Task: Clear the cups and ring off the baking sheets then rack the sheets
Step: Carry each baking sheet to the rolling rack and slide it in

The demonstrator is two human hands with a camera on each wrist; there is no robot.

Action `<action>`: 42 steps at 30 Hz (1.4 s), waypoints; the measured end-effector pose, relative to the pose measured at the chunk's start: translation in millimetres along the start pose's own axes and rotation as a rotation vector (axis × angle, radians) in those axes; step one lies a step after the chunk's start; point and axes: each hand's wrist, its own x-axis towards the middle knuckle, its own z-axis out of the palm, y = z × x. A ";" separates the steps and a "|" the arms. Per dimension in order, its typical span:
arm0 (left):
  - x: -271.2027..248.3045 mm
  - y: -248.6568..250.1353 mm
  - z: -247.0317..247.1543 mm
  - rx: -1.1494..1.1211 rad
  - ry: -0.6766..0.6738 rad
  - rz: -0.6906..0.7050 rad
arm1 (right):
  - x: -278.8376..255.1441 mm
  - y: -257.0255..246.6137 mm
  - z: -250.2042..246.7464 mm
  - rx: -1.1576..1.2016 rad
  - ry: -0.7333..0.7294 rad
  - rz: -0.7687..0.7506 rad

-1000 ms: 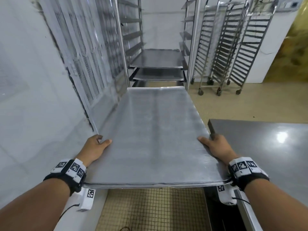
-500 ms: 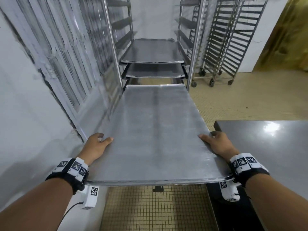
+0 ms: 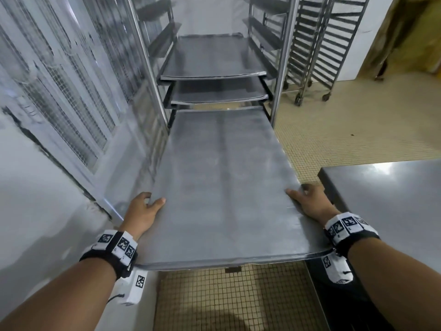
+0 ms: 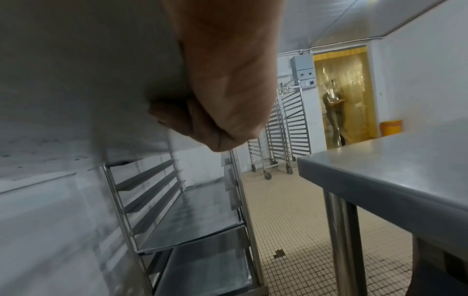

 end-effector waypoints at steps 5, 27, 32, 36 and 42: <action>42.7 -0.3 19.5 0.022 0.024 -0.006 | 41.2 0.1 9.5 -0.073 0.003 0.011; 216.2 18.4 95.4 0.034 0.050 -0.027 | 231.5 -30.8 34.2 -0.114 -0.019 0.117; 271.6 30.4 96.7 0.028 0.023 -0.012 | 272.2 -45.3 50.3 -0.113 -0.001 0.132; 314.2 35.4 99.7 -0.011 0.006 -0.006 | 305.8 -53.9 61.8 -0.119 0.015 0.142; 366.5 43.7 104.3 0.000 -0.003 -0.001 | 353.4 -62.6 73.6 -0.114 0.040 0.145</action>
